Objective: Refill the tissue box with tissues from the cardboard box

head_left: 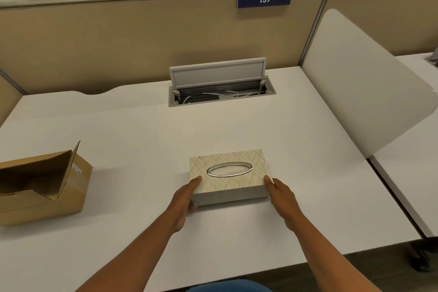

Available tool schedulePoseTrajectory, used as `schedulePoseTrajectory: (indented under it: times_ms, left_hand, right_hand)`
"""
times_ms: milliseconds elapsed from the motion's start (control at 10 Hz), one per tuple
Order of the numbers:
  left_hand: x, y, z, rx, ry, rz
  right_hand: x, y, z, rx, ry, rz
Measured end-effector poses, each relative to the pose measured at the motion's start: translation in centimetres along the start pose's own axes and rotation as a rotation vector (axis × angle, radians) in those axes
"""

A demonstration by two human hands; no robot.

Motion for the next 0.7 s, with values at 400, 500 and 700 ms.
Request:
schedulePoseTrajectory:
  times_ms: [400,500,700]
  left_hand:
    - [0.3,-0.9,0.9,0.238,0.176,0.142]
    - [-0.1,-0.8,0.7,0.328,0.264,0.19]
    - [0.4,-0.7,-0.3,0.488,0.216,0.186]
  right_hand:
    - [-0.6,0.7,0.8,-0.002,0.009,0.013]
    - [-1.0,0.2,0.4,-0.071,-0.02,-0.042]
    - [0.0,-0.4,-0.5,-0.086,-0.07,-0.047]
Point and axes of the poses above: each hand's wrist, its own x-axis towards the middle knuckle, its own z-axis out of the palm, y = z × x, the point moved 2 cm from there along x, towards the middle knuckle, and after that the axes turned 9 degrees about x, right-handed, at the moved point
